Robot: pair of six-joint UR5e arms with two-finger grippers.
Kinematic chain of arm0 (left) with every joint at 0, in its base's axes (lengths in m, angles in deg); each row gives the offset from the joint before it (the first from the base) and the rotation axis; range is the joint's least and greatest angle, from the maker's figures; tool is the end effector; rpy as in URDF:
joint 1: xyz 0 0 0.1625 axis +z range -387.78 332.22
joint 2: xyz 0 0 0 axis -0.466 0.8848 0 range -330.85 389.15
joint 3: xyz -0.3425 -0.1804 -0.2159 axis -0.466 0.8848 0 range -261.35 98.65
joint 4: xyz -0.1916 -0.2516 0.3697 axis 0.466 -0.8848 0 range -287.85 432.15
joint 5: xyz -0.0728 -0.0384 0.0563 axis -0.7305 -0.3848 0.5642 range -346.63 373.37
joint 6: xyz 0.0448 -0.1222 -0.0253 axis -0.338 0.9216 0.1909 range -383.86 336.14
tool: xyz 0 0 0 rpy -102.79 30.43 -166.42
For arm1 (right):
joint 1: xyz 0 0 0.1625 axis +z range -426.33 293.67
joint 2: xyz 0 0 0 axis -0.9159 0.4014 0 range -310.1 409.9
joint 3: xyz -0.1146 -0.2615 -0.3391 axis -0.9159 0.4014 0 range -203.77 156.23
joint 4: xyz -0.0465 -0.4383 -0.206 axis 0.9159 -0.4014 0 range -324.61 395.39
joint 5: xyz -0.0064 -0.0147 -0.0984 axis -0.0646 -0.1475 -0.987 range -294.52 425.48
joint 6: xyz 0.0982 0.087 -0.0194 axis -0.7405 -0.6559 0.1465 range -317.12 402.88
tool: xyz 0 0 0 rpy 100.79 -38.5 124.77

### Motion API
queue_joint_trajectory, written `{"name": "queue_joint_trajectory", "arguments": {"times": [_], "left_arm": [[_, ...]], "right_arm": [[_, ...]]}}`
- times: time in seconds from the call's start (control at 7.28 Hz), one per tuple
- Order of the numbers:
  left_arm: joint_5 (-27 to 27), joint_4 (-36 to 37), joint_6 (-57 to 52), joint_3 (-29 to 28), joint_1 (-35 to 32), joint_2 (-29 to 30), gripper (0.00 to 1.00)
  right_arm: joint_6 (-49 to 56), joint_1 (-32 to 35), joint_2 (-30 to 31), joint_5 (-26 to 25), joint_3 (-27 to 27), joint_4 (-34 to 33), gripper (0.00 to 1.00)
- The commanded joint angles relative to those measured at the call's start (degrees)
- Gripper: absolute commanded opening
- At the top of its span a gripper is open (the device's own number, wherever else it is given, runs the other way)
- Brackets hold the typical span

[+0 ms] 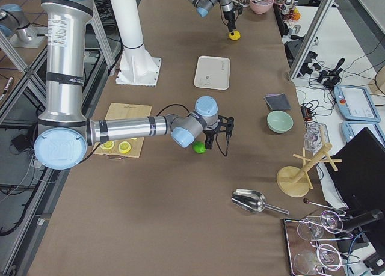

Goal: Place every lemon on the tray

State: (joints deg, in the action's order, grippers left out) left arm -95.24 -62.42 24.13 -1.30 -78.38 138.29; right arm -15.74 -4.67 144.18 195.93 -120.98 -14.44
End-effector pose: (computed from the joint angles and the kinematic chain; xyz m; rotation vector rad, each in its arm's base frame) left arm 0.4167 -0.6509 0.5003 0.4642 0.8586 0.0144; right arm -0.2317 -0.5294 0.5863 0.0603 -0.9819 0.2200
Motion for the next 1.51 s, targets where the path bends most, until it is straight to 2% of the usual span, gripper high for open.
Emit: {"name": "queue_joint_trajectory", "arguments": {"times": [0.0, 0.27, 0.41, 0.55, 0.69, 1.1, 1.37], "left_arm": [[2.4, -0.3, -0.1, -1.0, 1.5, 0.2, 0.98], [2.6, -0.3, 0.0, -1.4, 2.3, 0.2, 0.98], [2.5, -0.3, -0.1, -1.2, 2.3, 0.3, 0.87], [2.5, -0.3, -0.2, -1.2, 2.3, 0.5, 0.08], [2.4, -0.2, -0.4, -0.9, 1.2, 0.6, 0.0], [-6.6, 0.9, -0.4, 0.7, -4.6, 2.2, 0.0], [-8.3, 0.9, -0.4, 0.8, -5.7, 2.3, 0.0]], "right_arm": [[-0.6, -0.3, -0.7, -0.4, 0.8, 0.0, 1.0], [-0.6, -0.6, -0.7, -0.7, 0.8, -0.2, 1.0], [-0.7, -1.1, -0.5, -1.2, 0.9, -0.1, 1.0], [-0.8, -1.7, -0.6, -1.2, 1.0, -0.1, 1.0], [-0.8, -2.6, -0.5, -1.2, 1.0, -0.1, 1.0], [-6.0, -6.1, 1.4, -3.3, 0.6, 0.0, 1.0], [-6.0, -6.2, 5.0, -3.8, -1.0, 0.0, 1.0]]}}
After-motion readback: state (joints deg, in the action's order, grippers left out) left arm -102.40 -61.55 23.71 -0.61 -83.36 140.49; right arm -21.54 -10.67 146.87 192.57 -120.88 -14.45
